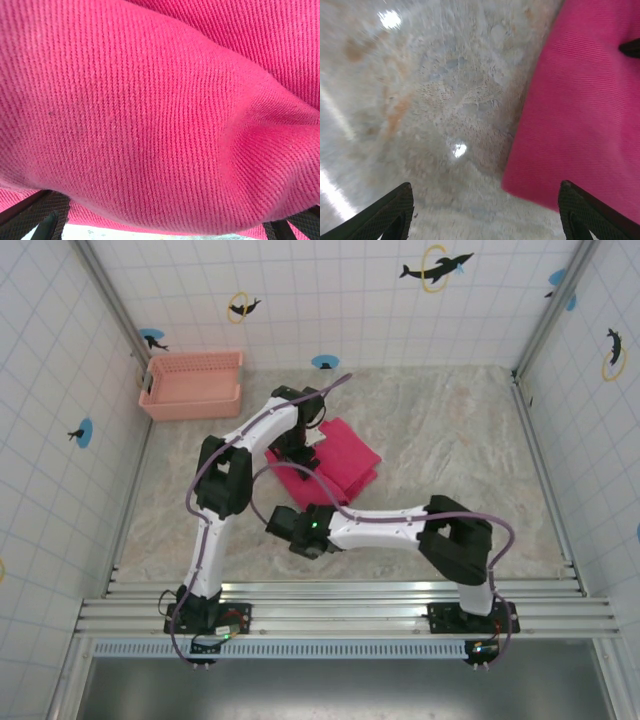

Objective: Roll up the long pants

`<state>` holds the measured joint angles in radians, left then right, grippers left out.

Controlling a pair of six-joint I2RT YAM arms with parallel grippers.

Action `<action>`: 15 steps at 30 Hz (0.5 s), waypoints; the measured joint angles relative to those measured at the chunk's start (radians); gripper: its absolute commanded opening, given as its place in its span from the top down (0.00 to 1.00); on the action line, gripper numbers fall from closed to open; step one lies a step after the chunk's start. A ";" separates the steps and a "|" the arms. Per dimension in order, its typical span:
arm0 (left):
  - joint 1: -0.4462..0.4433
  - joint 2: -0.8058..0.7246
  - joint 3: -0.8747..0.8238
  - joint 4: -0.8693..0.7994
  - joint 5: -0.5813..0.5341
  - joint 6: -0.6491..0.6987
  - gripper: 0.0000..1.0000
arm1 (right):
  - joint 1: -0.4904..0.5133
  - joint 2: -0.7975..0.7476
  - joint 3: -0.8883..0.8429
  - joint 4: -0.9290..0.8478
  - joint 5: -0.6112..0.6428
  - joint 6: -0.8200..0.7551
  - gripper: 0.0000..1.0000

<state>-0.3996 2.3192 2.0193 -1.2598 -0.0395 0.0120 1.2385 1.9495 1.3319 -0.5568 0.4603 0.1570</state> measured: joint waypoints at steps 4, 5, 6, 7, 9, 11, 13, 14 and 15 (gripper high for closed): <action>0.000 0.000 -0.001 0.001 0.000 0.003 0.03 | 0.020 0.095 0.033 0.031 0.162 0.003 0.20; 0.000 0.000 -0.001 0.001 0.000 0.005 0.03 | 0.022 0.106 0.039 0.038 0.198 0.005 0.18; 0.000 0.000 -0.001 0.001 0.000 0.007 0.03 | 0.022 0.123 0.051 0.039 0.243 0.010 0.17; 0.000 0.000 -0.001 0.001 0.000 0.008 0.02 | 0.020 0.140 0.064 0.042 0.281 0.012 0.14; 0.000 0.000 -0.003 0.001 0.000 0.011 0.03 | 0.013 0.177 0.093 0.040 0.361 0.020 0.12; 0.000 0.000 -0.003 0.001 0.000 0.013 0.03 | 0.000 0.206 0.113 0.039 0.431 0.033 0.08; 0.000 0.000 -0.004 0.002 -0.001 0.015 0.02 | -0.019 0.219 0.116 0.037 0.478 0.045 0.08; 0.000 -0.001 -0.005 0.003 -0.003 0.015 0.02 | -0.032 0.220 0.116 0.038 0.483 0.047 0.09; 0.000 -0.001 -0.008 0.010 -0.008 0.015 0.02 | -0.044 0.220 0.116 0.037 0.482 0.048 0.11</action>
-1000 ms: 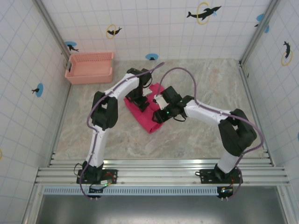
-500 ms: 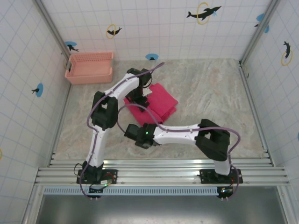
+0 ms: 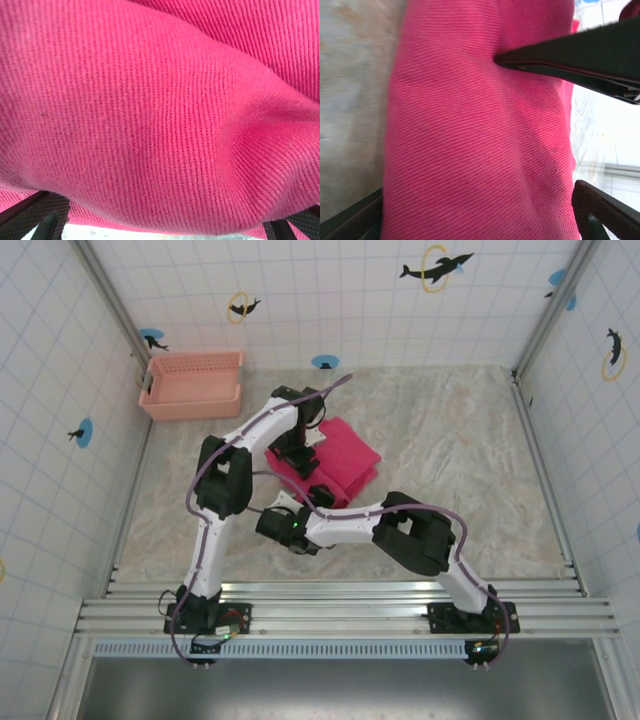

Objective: Roll up the long pants

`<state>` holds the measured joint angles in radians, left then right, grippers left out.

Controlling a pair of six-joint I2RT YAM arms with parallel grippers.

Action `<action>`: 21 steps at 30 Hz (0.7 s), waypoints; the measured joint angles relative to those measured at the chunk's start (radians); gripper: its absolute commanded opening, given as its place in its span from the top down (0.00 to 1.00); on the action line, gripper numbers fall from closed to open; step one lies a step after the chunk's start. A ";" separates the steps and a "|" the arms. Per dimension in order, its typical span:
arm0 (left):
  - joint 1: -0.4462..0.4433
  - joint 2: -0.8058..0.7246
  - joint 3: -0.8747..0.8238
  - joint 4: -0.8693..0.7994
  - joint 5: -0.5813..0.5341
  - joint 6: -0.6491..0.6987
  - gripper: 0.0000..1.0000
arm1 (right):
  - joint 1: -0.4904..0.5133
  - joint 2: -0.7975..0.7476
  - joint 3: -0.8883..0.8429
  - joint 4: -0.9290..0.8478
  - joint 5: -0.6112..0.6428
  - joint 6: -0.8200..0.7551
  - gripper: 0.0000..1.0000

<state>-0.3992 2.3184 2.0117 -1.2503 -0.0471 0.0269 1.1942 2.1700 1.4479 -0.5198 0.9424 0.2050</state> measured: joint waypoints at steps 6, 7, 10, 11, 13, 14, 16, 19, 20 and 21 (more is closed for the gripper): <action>0.001 0.000 -0.014 0.038 -0.026 0.000 0.03 | -0.101 -0.003 -0.009 0.013 -0.091 -0.031 0.40; 0.001 0.000 -0.015 0.051 -0.027 -0.007 0.03 | -0.118 -0.010 -0.016 0.023 -0.114 -0.051 0.43; 0.001 0.000 -0.020 0.083 -0.033 -0.004 0.03 | -0.141 -0.031 -0.038 0.055 -0.196 -0.092 0.60; 0.001 0.000 -0.023 0.086 -0.034 -0.003 0.03 | -0.146 -0.036 -0.043 0.063 -0.224 -0.111 0.65; 0.001 -0.006 -0.030 0.091 -0.034 -0.004 0.02 | -0.156 -0.048 -0.048 0.072 -0.269 -0.151 0.69; 0.003 -0.013 -0.036 0.098 -0.033 -0.004 0.03 | -0.164 -0.056 -0.049 0.073 -0.300 -0.172 0.73; 0.009 -0.022 -0.041 0.107 -0.026 -0.004 0.03 | -0.181 -0.076 -0.049 0.073 -0.370 -0.208 0.75; 0.026 -0.042 -0.048 0.122 -0.014 -0.008 0.03 | -0.215 -0.111 -0.052 0.078 -0.525 -0.237 0.75; 0.035 -0.053 -0.051 0.124 -0.013 -0.008 0.02 | -0.227 -0.125 -0.056 0.082 -0.582 -0.239 0.76; 0.048 -0.068 -0.054 0.124 -0.015 -0.007 0.03 | -0.239 -0.141 -0.062 0.087 -0.647 -0.237 0.76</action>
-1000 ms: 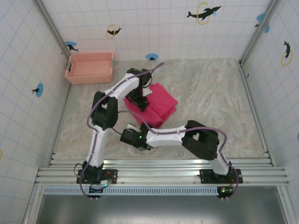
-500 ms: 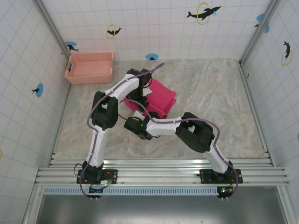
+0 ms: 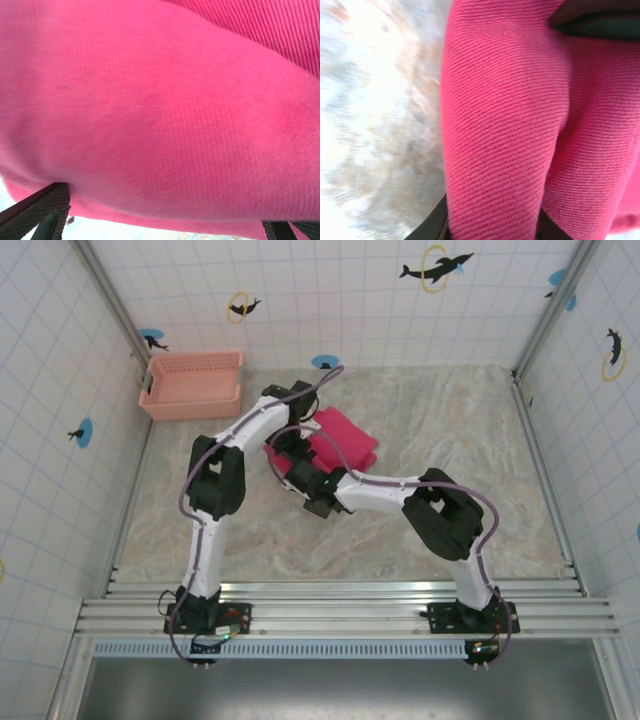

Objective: Roll up the long pants

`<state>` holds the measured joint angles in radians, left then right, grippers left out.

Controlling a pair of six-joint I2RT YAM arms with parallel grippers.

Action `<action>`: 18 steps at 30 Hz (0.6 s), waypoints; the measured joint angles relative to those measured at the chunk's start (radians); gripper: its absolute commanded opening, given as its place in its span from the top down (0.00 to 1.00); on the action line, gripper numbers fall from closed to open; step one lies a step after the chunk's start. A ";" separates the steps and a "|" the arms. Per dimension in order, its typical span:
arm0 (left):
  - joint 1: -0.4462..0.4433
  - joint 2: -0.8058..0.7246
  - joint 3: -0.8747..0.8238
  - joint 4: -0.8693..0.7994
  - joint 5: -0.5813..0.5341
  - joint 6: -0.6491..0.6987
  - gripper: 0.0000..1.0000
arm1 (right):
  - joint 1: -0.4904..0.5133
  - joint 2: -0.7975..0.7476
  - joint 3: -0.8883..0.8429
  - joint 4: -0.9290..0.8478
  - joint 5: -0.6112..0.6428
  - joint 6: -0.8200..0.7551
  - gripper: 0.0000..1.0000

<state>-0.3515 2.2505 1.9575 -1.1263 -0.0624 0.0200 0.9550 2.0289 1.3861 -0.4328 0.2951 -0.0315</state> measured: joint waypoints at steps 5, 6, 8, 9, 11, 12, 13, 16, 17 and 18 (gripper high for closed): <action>0.115 -0.114 -0.010 -0.031 -0.013 0.006 0.03 | -0.072 -0.074 -0.047 0.018 -0.321 0.072 0.76; 0.140 -0.139 -0.010 -0.031 -0.019 0.006 0.02 | -0.087 -0.088 -0.066 0.039 -0.401 0.102 0.76; 0.174 -0.188 -0.010 -0.031 -0.031 0.007 0.02 | -0.116 -0.111 -0.119 0.108 -0.545 0.176 0.76; 0.180 -0.209 -0.011 -0.031 -0.034 0.006 0.03 | -0.132 -0.122 -0.152 0.162 -0.625 0.223 0.76; 0.176 -0.239 -0.026 -0.023 -0.034 0.006 0.02 | -0.161 -0.126 -0.199 0.254 -0.755 0.311 0.76; 0.170 -0.251 -0.042 -0.019 -0.033 0.006 0.03 | -0.172 -0.126 -0.215 0.295 -0.806 0.353 0.76; 0.164 -0.258 -0.058 -0.018 -0.033 0.006 0.03 | -0.181 -0.126 -0.226 0.330 -0.851 0.399 0.76; 0.149 -0.261 -0.102 -0.015 -0.022 0.007 0.03 | -0.197 -0.119 -0.253 0.465 -0.980 0.572 0.76; 0.146 -0.261 -0.113 -0.017 -0.016 0.007 0.03 | -0.201 -0.113 -0.262 0.525 -1.015 0.641 0.76; 0.145 -0.261 -0.117 -0.017 -0.013 0.007 0.02 | -0.206 -0.105 -0.276 0.606 -1.045 0.722 0.76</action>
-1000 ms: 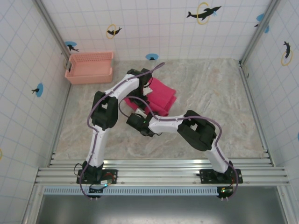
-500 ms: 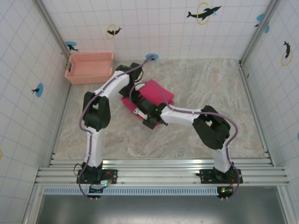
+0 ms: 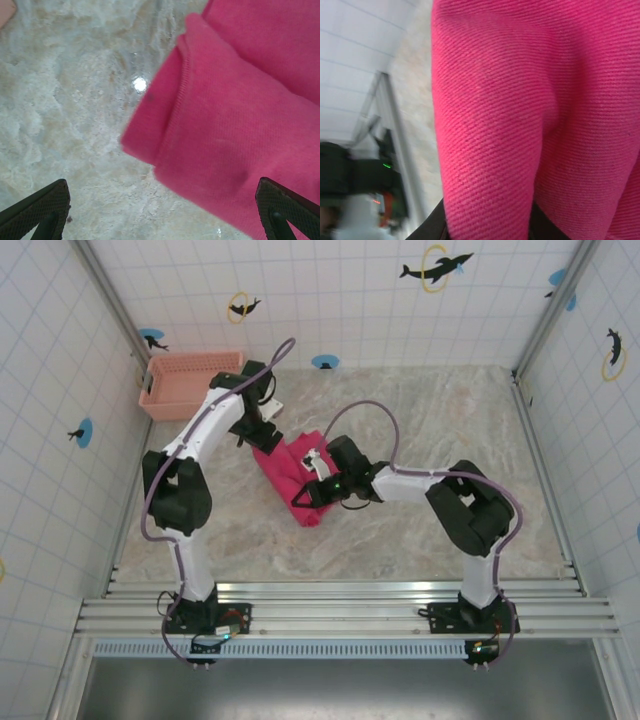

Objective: Roll up the long pants

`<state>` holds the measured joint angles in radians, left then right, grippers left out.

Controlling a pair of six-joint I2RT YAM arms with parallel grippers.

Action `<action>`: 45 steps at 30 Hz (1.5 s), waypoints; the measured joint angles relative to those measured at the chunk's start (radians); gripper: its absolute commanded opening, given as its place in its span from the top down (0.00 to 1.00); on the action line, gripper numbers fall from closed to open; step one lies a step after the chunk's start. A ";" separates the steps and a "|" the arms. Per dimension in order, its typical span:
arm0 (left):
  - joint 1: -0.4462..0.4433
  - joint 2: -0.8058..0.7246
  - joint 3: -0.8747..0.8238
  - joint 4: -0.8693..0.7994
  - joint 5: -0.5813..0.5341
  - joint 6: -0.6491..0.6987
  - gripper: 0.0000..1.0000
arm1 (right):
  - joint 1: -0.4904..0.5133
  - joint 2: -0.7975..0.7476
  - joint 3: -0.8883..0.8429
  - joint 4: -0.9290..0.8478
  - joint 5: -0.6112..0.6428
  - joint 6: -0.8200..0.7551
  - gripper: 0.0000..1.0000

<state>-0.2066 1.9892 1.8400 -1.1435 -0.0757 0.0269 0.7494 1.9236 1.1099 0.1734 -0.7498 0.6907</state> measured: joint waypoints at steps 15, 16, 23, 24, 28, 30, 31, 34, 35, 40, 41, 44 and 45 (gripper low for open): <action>-0.055 0.031 0.003 0.014 0.018 0.000 0.02 | -0.130 0.327 -0.144 1.106 -0.016 0.883 0.76; -0.055 0.042 0.010 0.009 0.016 0.000 0.03 | -0.130 0.328 -0.144 1.118 -0.010 0.892 0.76; -0.065 0.192 0.146 -0.029 0.000 -0.009 0.02 | -0.131 0.349 -0.143 1.149 0.012 0.939 0.75; -0.070 0.212 0.167 -0.037 -0.003 -0.013 0.03 | -0.132 0.354 -0.143 1.150 0.018 0.943 0.75; -0.095 0.281 0.260 -0.065 -0.019 -0.031 0.03 | -0.141 0.383 -0.143 1.179 0.036 0.956 0.74; -0.105 0.330 0.328 -0.090 -0.021 -0.035 0.03 | -0.143 0.392 -0.143 1.194 0.050 0.962 0.72; -0.109 0.356 0.364 -0.104 -0.021 -0.037 0.02 | -0.144 0.394 -0.143 1.197 0.058 0.965 0.70; -0.126 0.451 0.490 -0.151 -0.016 -0.042 0.02 | -0.142 0.404 -0.145 1.202 0.076 0.975 0.64; -0.134 0.480 0.531 -0.166 -0.016 -0.043 0.03 | -0.138 0.406 -0.145 1.203 0.080 0.976 0.63; -0.180 0.541 0.619 -0.175 -0.024 -0.043 0.03 | -0.105 0.417 -0.151 1.219 0.092 0.980 0.55; -0.188 0.546 0.625 -0.173 -0.028 -0.043 0.02 | -0.095 0.421 -0.153 1.225 0.096 0.982 0.54; -0.210 0.558 0.637 -0.169 -0.060 -0.041 0.03 | -0.076 0.430 -0.161 1.243 0.116 0.983 0.49; -0.216 0.563 0.642 -0.171 -0.075 -0.040 0.03 | -0.074 0.431 -0.163 1.247 0.123 0.984 0.47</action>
<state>-0.4229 2.5526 2.4817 -1.3140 -0.1505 -0.0135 0.6754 2.3550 0.9466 1.4204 -0.6270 1.6749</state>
